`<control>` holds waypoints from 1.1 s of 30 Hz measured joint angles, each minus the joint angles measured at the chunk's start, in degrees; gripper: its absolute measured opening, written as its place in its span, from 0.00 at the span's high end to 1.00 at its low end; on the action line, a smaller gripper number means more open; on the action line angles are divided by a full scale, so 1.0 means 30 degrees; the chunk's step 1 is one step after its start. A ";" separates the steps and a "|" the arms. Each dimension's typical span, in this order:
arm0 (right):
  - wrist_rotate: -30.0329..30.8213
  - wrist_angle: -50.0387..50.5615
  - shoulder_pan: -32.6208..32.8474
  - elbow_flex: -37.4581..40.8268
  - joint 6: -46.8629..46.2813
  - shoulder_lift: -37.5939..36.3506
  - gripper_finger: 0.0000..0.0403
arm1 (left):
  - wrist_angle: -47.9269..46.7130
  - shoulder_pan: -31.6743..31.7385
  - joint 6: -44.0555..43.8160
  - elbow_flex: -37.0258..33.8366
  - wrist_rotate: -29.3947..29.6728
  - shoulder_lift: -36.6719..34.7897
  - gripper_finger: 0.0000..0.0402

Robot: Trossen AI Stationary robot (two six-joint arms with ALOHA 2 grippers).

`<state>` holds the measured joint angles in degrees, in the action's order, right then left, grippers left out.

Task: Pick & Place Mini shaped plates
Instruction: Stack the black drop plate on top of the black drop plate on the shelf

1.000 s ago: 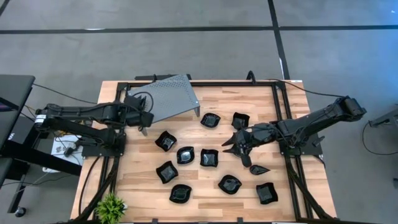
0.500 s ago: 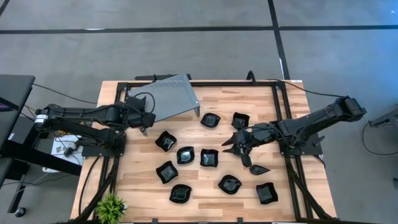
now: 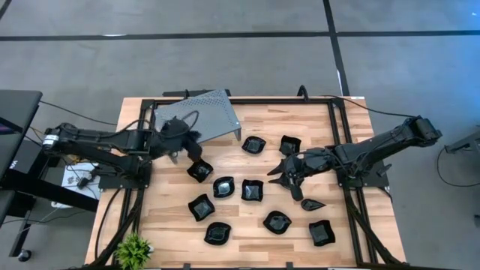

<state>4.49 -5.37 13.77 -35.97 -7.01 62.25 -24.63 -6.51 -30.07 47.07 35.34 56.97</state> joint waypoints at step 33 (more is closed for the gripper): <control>-0.2027 1.4528 1.0008 -0.0441 -1.8831 0.3617 0.77 | 0.9984 -0.5011 0.4455 0.0007 -0.0798 0.7009 0.79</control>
<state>-1.59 38.21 43.79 -37.29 -63.50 73.10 5.32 -21.54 -16.71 47.09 32.95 78.00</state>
